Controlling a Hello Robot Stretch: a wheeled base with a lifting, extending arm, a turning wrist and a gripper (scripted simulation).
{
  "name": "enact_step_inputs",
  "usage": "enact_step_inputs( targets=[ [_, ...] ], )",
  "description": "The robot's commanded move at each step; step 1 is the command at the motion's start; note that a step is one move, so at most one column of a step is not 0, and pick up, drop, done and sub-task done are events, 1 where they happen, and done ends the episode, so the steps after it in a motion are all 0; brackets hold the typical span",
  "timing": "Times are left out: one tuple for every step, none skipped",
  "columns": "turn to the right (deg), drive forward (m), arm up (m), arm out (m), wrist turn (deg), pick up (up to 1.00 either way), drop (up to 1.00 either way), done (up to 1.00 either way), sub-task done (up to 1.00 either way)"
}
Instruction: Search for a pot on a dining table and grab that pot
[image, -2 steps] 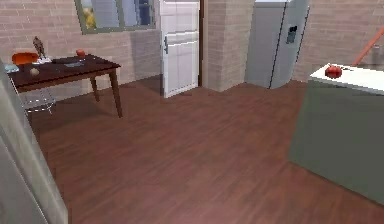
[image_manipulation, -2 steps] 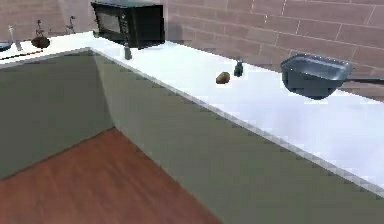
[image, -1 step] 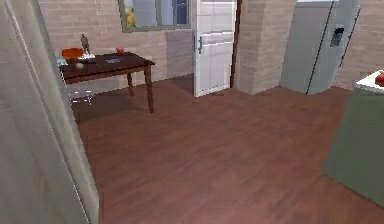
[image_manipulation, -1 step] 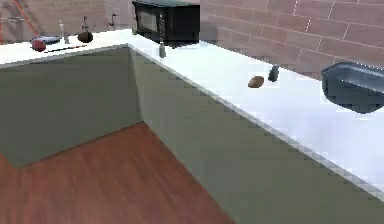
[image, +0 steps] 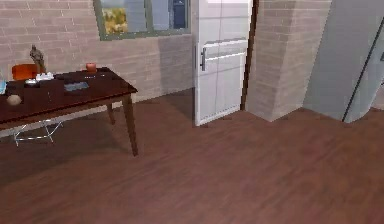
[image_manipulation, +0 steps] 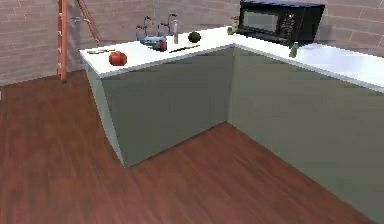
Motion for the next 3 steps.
enact_step_inputs(
  targets=[
    [-9.0,0.00,0.00,0.00,0.0,0.00,0.00,0.00,0.00],
    [0.0,0.20,0.00,0.00,0.0,0.00,0.00,0.00,0.00],
    [-27.0,0.00,0.00,0.00,0.0,0.00,0.00,0.00,0.00]
  ],
)
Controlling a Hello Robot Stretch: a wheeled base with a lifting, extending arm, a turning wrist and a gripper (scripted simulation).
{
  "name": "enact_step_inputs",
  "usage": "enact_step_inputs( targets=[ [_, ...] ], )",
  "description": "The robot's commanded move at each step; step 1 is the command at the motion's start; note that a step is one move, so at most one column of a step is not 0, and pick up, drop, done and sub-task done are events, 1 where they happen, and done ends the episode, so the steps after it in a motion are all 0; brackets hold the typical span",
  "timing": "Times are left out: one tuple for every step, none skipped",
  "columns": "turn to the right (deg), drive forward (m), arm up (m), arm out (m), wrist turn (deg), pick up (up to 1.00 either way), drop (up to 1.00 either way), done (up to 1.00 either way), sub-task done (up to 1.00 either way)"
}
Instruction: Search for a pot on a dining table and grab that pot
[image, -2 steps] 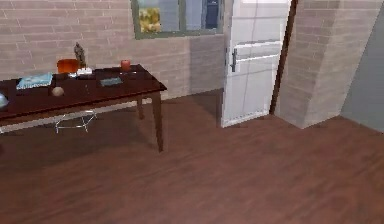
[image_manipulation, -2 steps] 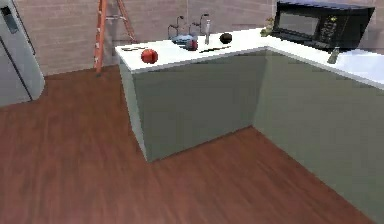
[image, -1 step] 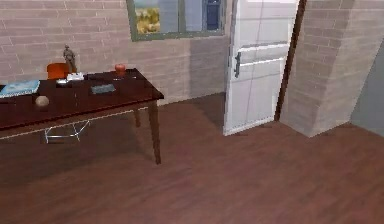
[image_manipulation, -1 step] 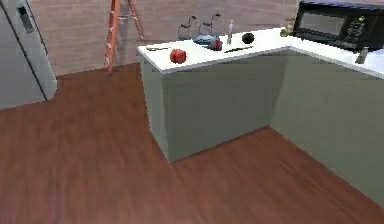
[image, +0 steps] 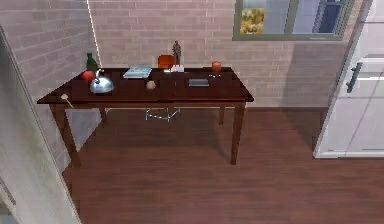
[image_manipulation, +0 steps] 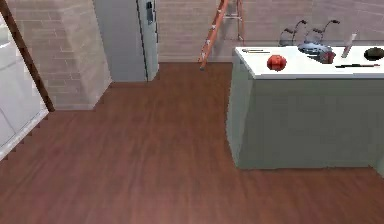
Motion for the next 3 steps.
enact_step_inputs(
  targets=[
    [0.0,0.80,0.00,0.00,0.0,0.00,0.00,0.00,0.00],
    [-6.0,0.00,0.00,0.00,0.0,0.00,0.00,0.00,0.00],
    [0.0,0.20,0.00,0.00,0.0,0.00,0.00,0.00,0.00]
  ],
)
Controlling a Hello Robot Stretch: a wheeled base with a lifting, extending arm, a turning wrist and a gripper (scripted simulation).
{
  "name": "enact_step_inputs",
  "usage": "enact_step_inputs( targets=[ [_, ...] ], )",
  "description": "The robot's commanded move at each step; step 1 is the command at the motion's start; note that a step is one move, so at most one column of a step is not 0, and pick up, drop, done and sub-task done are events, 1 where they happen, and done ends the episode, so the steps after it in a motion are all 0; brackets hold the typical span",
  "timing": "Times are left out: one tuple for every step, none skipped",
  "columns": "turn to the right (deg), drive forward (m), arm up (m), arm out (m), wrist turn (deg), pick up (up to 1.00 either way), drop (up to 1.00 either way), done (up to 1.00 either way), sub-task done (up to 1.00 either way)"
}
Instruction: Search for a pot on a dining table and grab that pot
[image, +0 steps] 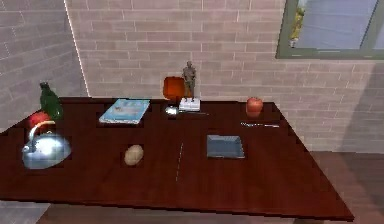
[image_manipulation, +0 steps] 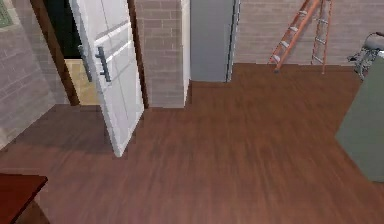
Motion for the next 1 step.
enact_step_inputs(
  targets=[
    [-45.0,0.00,0.00,0.00,0.0,0.00,0.00,0.00,0.00]
  ],
)
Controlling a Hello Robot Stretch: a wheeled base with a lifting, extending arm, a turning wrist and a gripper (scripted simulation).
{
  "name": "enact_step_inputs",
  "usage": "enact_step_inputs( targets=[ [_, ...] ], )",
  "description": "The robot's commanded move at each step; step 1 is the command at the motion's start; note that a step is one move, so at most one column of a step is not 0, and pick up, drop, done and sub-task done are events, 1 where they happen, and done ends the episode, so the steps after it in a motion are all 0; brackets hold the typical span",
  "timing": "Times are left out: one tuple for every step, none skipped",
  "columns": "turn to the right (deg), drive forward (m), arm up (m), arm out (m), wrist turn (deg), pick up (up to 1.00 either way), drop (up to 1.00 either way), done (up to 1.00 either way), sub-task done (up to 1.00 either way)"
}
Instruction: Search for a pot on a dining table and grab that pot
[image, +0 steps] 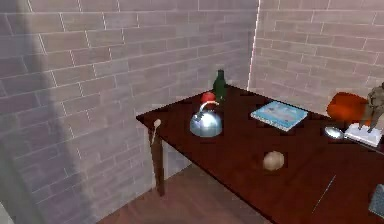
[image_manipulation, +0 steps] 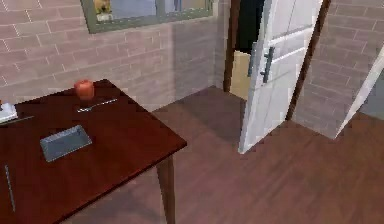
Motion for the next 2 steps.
enact_step_inputs(
  targets=[
    [-45.0,0.00,0.00,0.00,0.0,0.00,0.00,0.00,0.00],
    [-36.0,0.00,0.00,0.00,0.0,0.00,0.00,0.00,0.00]
  ],
)
